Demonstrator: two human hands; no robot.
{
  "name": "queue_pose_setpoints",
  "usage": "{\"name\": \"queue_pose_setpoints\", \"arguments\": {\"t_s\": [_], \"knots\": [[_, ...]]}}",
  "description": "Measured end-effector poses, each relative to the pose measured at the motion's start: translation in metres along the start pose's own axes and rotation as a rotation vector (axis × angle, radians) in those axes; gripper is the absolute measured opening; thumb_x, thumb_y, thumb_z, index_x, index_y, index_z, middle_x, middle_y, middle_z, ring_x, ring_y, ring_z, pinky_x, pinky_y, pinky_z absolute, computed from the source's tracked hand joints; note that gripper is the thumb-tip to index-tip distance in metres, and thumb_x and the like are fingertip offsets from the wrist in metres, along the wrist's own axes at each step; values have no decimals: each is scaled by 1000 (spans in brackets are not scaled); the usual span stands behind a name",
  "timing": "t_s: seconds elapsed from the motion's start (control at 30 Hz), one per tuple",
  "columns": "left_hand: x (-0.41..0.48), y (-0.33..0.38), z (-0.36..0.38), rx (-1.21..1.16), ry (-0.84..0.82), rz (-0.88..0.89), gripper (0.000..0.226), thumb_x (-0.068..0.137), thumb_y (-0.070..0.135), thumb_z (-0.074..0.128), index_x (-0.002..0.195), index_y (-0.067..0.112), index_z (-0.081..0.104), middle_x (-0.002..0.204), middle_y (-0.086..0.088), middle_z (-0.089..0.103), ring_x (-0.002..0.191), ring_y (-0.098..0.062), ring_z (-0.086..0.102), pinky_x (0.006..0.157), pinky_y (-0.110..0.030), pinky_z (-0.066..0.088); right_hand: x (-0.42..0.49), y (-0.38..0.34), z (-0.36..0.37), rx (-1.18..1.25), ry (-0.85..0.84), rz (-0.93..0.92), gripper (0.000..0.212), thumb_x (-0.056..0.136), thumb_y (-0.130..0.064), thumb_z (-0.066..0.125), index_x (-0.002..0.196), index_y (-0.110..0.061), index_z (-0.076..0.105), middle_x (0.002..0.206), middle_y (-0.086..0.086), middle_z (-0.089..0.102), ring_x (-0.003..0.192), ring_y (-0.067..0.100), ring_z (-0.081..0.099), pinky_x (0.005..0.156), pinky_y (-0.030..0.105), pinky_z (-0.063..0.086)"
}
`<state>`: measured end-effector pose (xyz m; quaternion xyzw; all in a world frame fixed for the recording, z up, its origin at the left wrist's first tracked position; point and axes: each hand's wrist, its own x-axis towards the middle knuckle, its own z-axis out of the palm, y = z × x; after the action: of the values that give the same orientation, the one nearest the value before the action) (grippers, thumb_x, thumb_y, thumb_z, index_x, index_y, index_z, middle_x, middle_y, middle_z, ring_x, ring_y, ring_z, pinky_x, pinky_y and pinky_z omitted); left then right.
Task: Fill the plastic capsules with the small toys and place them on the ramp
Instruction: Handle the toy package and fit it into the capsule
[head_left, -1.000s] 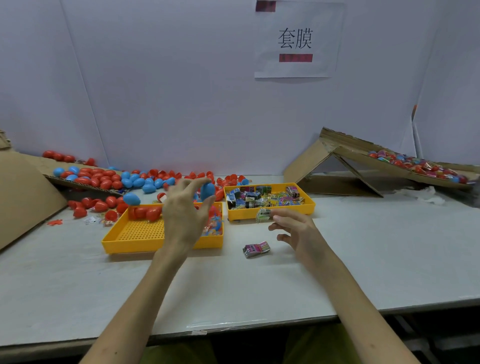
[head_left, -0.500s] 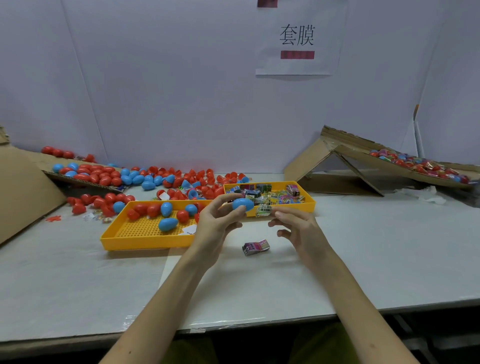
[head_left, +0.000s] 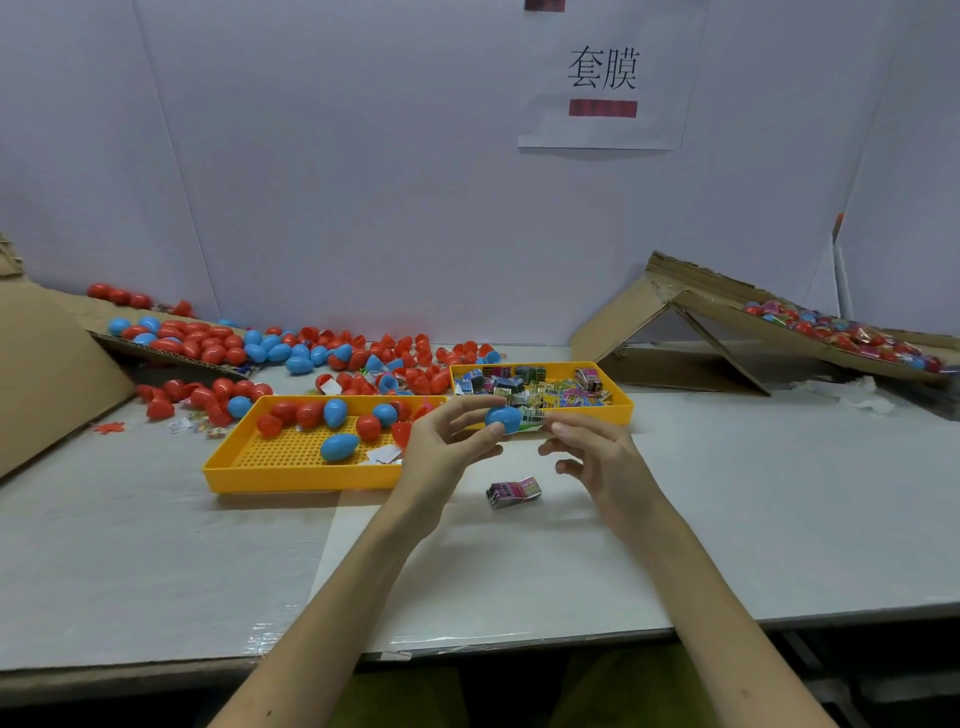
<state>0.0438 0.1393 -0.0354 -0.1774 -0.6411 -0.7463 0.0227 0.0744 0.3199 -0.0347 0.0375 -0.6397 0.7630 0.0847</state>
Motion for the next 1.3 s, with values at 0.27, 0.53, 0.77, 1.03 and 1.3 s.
{"name": "queue_pose_setpoints", "arguments": {"t_s": [0.27, 0.53, 0.77, 1.03, 1.3], "knots": [[-4, 0, 1, 96, -87, -5, 24, 89, 12, 73, 102, 32, 72, 105, 4, 75, 93, -18, 72, 73, -23, 58, 0, 4, 1, -143, 5, -24, 13, 94, -14, 64, 101, -14, 75, 95, 4, 77, 78, 16, 72, 67, 26, 50], [-5, 1, 2, 114, -117, -9, 21, 88, 11, 74, 97, 30, 74, 98, 6, 73, 86, -13, 73, 69, -21, 57, 0, 5, -1, -222, 110, -197, 19, 85, -12, 75, 96, -27, 73, 86, -9, 75, 78, 5, 68, 63, 17, 53], [-5, 1, 3, 126, -128, -19, 24, 87, 10, 74, 106, 25, 74, 109, -1, 73, 93, -18, 72, 73, -23, 58, 0, 6, 1, -284, 42, -210, 17, 88, -10, 72, 86, -27, 74, 77, -7, 74, 75, 10, 66, 61, 19, 51], [-4, -2, 1, 144, -116, -26, 23, 87, 13, 76, 101, 30, 73, 93, 7, 77, 89, -16, 73, 71, -23, 59, -1, 5, 2, -254, -4, -219, 16, 85, -4, 73, 86, -20, 73, 76, -7, 75, 74, 7, 69, 60, 14, 49], [-3, -3, 0, 149, -125, -20, 23, 87, 12, 76, 101, 30, 74, 93, 9, 77, 86, -11, 72, 69, -21, 57, -1, 5, 1, -243, -26, -236, 15, 85, -3, 73, 87, -18, 74, 77, -4, 75, 76, 11, 70, 63, 17, 51]]}}
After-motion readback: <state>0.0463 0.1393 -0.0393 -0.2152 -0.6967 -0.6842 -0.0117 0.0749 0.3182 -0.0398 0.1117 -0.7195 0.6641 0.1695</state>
